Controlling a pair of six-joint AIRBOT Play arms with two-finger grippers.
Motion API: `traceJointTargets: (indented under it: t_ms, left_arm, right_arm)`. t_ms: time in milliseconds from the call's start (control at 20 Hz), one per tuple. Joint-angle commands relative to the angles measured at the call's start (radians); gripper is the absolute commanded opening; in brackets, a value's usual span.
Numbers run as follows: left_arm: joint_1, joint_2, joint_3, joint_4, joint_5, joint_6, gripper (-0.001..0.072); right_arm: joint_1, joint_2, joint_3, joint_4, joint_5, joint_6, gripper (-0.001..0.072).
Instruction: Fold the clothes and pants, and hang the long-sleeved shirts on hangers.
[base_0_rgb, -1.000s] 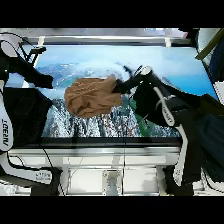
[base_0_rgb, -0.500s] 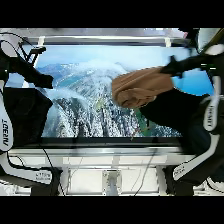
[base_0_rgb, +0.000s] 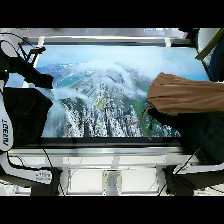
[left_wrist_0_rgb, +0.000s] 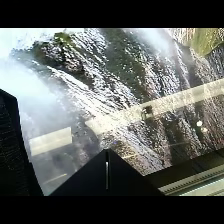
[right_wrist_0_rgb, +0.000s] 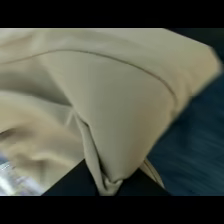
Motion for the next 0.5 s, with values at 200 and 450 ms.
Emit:
traceJointTargets:
  t_ms: [200, 450]
  left_arm:
    - [0.0, 0.0, 0.0, 0.001, 0.01, -0.016, 0.0012]
    - [0.001, 0.0, 0.0, 0.001, 0.011, -0.016, 0.0022]
  right_arm:
    - [-0.033, 0.017, -0.377, -0.275, -0.015, 0.01, 0.0104]
    - [-0.032, 0.043, -0.341, -0.26, 0.014, 0.019, 0.0343]
